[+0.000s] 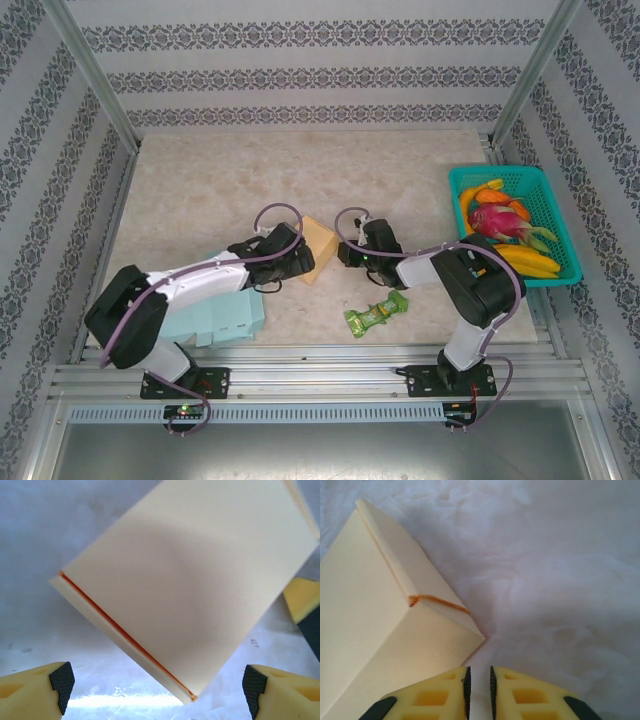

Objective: Fold the paper box

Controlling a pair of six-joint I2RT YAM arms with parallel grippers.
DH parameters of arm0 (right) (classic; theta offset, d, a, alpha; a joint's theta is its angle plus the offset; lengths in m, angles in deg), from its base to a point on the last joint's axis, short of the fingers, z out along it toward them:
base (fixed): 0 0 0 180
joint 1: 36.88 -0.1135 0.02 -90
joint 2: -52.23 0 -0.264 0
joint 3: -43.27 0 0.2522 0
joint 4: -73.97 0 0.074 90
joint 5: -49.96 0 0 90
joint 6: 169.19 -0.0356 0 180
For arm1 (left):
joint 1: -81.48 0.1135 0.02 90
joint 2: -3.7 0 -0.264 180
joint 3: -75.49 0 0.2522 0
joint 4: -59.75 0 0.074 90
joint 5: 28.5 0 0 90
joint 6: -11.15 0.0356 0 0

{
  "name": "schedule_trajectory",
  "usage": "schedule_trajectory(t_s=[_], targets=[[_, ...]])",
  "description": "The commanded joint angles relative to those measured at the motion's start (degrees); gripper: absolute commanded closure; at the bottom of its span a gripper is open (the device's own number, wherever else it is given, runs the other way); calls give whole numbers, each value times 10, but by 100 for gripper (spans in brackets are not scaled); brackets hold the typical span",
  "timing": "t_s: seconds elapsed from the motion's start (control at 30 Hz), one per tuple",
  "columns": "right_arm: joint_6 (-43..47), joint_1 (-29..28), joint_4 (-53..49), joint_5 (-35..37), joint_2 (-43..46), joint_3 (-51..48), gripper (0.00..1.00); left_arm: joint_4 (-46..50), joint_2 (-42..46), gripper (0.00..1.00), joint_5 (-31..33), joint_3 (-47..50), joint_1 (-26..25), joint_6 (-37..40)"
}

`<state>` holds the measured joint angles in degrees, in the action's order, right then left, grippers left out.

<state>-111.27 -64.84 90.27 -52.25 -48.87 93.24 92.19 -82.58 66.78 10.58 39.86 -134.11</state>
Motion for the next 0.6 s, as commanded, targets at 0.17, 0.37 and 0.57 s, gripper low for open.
schedule_trajectory(t_s=[0.17, 0.37, 0.57], targets=[[-31, 45, -65, -96, -33, 36, 96, -70, 9, 7, -11, -19, 56, 205], [-41, 45, -65, -117, -59, 52, 99, -169, -81, 7, -142, -51, 119, 271], [-35, 45, -76, -120, -69, 66, 99, -225, -138, 9, -198, -69, 131, 305]])
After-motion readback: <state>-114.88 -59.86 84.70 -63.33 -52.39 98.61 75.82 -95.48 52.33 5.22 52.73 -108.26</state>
